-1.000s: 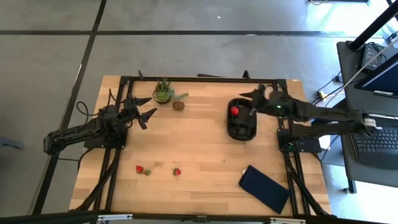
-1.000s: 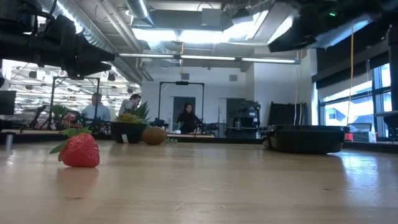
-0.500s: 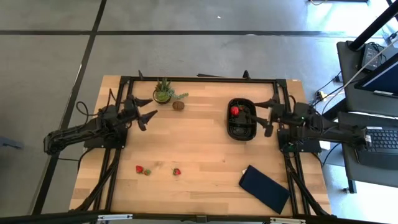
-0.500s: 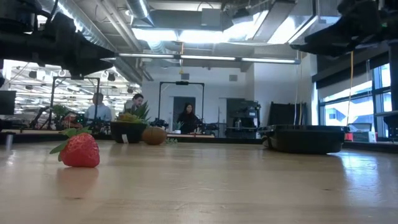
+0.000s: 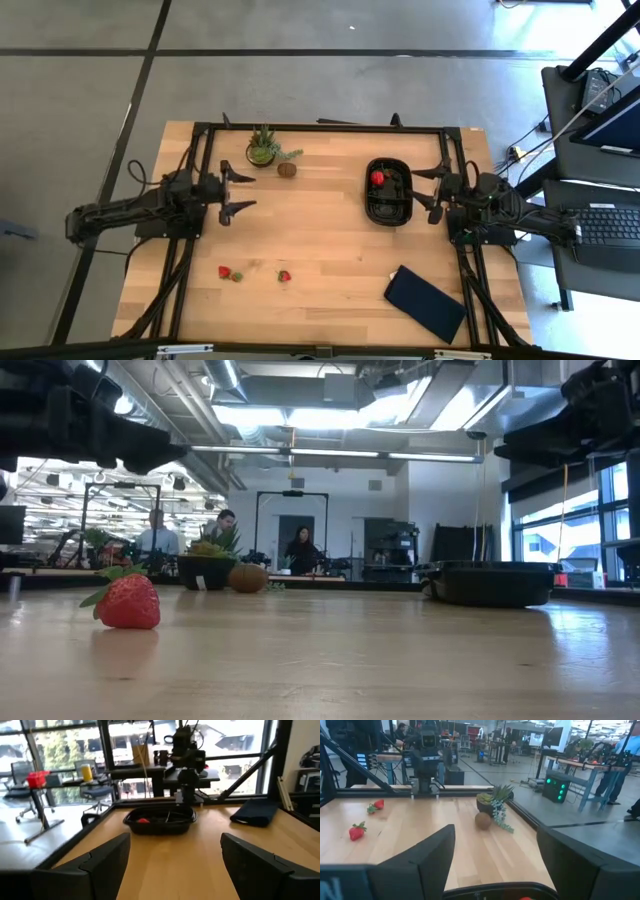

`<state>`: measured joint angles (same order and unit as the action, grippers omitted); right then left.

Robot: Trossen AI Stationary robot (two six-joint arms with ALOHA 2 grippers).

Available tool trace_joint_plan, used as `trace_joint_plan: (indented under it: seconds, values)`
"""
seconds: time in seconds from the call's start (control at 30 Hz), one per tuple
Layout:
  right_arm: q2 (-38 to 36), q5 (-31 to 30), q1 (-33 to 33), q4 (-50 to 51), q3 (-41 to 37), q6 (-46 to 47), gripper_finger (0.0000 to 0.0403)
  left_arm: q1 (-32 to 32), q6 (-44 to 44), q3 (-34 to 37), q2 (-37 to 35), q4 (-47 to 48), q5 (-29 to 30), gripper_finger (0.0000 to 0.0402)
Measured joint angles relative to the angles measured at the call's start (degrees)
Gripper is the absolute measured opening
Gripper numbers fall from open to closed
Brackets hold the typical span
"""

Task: Pick and placing Produce into tupperware
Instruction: Put the red strawberry into the black bin

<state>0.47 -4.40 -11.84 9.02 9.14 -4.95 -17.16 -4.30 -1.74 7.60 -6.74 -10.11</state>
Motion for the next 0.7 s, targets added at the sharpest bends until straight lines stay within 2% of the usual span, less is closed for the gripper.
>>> trace_joint_plan:
  seconds: [0.13,0.4,0.53,0.63,0.7]
  values:
    - [0.11,-0.06,0.00,0.10,-0.02,-0.10,0.0282,1.36,-2.11,-0.13,3.89,-3.72,-0.13,0.0302]
    - [0.11,-1.57,0.00,-0.21,-0.02,-0.07,0.0282,2.29,-0.94,-7.68,16.39,0.27,3.83,0.0302]
    - [0.11,-1.60,0.00,-0.16,-0.02,-0.07,0.0282,4.44,-3.56,-12.99,24.60,3.75,1.52,0.0302]
    - [0.11,-1.62,0.00,0.05,-0.02,0.07,0.0282,8.67,-6.02,-16.77,30.84,3.45,-2.52,0.0302]
    - [0.11,-1.62,0.00,0.09,-0.02,0.13,0.0282,12.35,-8.09,-18.79,35.02,3.62,-1.96,0.0302]
